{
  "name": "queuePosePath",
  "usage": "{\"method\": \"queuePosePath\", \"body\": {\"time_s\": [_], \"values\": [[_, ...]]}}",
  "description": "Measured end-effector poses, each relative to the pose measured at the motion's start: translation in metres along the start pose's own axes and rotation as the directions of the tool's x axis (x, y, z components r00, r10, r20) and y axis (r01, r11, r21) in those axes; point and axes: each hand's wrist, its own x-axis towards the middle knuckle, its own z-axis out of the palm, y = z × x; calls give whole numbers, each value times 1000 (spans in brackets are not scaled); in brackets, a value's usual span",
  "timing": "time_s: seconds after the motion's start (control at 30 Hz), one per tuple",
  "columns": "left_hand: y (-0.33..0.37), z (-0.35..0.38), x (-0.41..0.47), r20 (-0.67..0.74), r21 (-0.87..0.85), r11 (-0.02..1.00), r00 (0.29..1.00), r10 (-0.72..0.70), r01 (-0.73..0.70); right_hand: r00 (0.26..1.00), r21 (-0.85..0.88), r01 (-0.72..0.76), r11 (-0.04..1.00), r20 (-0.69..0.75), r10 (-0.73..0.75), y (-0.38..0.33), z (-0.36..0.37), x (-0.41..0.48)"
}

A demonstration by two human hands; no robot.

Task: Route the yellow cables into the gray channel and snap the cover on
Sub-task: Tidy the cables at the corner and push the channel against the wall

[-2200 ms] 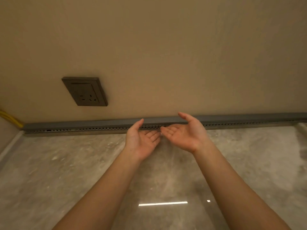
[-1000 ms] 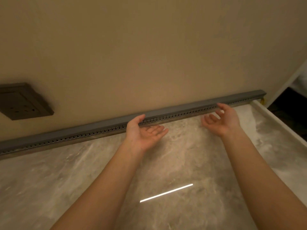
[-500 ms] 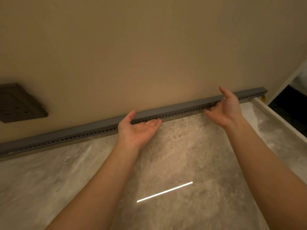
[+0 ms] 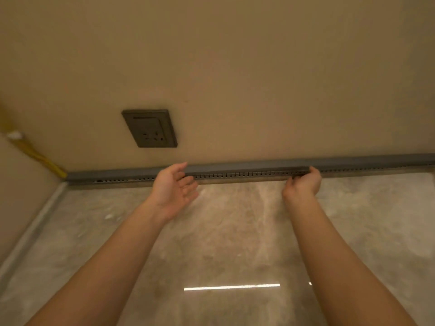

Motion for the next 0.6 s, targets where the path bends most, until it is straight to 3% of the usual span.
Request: {"method": "queuePosePath", "body": {"time_s": [0.2,0.3,0.4,0.47,0.6], "values": [[39,-62,-56,-44,280,952,989,141,-123,938,-269,-337,902,-19,345,106,34,-129],[67,-89,-89,5,569,800,973,229,-191,878,-424,-396,815,85,471,146,59,-197],[110,-117,-125,79,803,537,939,335,-259,810,-576,-243,781,323,490,171,97,-252],[149,-130,-154,132,899,316,875,465,-304,723,-619,-88,780,499,477,177,126,-282],[228,-143,-209,250,945,-57,595,764,-323,497,-503,271,821,803,328,180,183,-337]]}}
